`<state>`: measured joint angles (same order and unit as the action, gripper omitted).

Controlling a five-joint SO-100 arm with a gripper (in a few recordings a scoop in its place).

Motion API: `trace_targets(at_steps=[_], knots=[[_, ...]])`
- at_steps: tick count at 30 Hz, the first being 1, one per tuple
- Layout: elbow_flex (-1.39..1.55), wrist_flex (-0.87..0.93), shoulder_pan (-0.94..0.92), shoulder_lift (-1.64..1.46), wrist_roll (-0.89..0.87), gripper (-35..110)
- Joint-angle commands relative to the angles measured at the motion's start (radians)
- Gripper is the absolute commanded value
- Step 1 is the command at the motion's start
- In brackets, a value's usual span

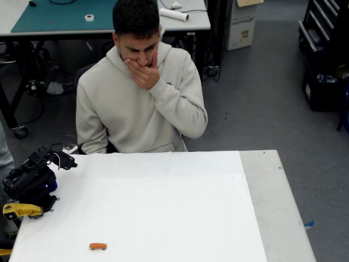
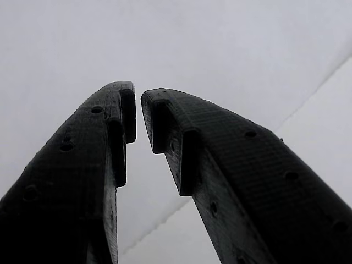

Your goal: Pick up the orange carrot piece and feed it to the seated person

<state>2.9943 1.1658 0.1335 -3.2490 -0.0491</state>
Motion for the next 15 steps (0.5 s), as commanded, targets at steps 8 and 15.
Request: trace_targets(at_steps=[8, 15], knots=[[-0.209, 0.009, 0.0, 0.028, -0.011, -2], [-0.403, 0.009, -0.054, 0.354, -0.02, -2]])
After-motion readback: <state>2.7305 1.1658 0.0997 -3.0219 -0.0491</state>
